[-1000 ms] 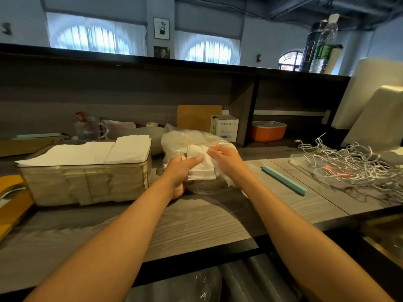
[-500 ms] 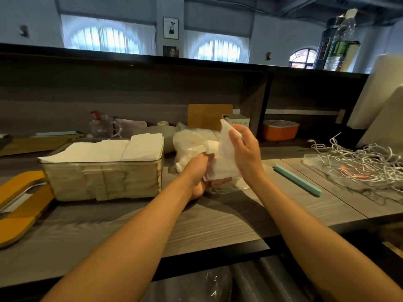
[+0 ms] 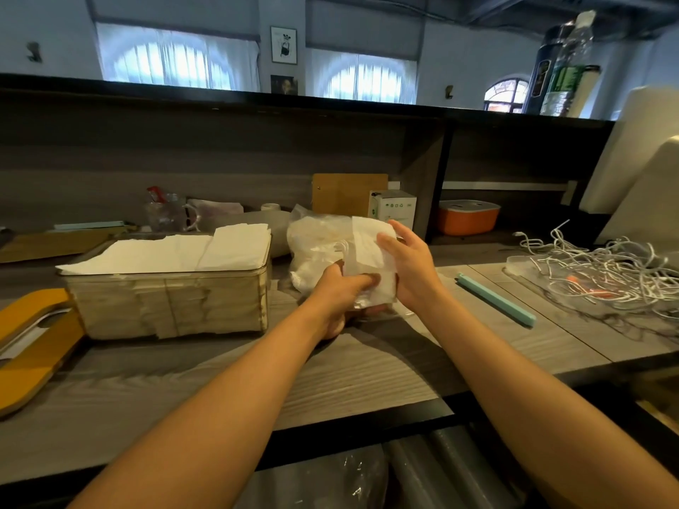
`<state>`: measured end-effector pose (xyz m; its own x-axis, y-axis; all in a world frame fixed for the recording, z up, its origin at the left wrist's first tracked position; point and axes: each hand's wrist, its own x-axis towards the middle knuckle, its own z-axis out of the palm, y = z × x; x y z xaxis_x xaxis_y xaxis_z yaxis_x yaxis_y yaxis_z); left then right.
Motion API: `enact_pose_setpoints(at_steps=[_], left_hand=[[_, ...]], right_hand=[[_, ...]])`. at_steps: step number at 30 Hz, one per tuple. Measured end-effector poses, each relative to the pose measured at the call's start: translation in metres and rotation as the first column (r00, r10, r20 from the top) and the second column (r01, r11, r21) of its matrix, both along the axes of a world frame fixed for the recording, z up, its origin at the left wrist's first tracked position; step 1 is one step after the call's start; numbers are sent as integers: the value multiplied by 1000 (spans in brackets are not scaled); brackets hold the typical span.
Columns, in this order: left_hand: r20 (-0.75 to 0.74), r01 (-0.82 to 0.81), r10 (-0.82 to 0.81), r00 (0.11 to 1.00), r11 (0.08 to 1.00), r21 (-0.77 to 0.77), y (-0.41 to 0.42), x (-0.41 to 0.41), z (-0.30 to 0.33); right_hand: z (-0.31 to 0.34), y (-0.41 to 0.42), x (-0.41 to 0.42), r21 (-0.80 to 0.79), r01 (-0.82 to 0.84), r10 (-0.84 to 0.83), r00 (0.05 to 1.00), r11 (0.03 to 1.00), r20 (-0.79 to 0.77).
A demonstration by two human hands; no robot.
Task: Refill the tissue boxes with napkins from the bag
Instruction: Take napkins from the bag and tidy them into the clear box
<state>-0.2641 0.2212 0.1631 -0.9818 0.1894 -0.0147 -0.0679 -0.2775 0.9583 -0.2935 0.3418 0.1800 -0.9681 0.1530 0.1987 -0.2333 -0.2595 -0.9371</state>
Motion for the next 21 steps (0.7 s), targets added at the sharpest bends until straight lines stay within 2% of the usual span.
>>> enact_pose_setpoints(at_steps=[4, 7, 9, 10, 12, 15, 18, 21], left_hand=[[-19, 37, -39, 999, 998, -54, -1, 1, 0], [-40, 58, -61, 997, 995, -77, -2, 2, 1], [-67, 83, -89, 994, 992, -93, -3, 2, 1], [-76, 105, -113, 991, 990, -99, -3, 2, 1], [-87, 118, -128, 988, 986, -117, -1, 3, 0], [-108, 35, -50, 993, 991, -130, 1, 1, -2], [-93, 3, -18, 996, 988, -153, 0, -1, -3], [-40, 24, -28, 999, 995, -94, -1, -1, -3]], right_hand=[[2, 2, -1, 97, 46, -43, 999, 994, -33], [1, 1, -1, 273, 228, -204, 972, 935, -116], [0, 1, 0, 297, 335, -294, 939, 894, -176], [-1, 1, -1, 289, 337, -297, 939, 896, -173], [0, -1, 0, 248, 226, -213, 974, 942, -78], [2, -7, 3, 234, 69, -82, 995, 970, 48], [7, -5, 9, 147, 134, -142, 989, 980, 45], [13, 11, 8, -34, 297, -294, 952, 954, 81]])
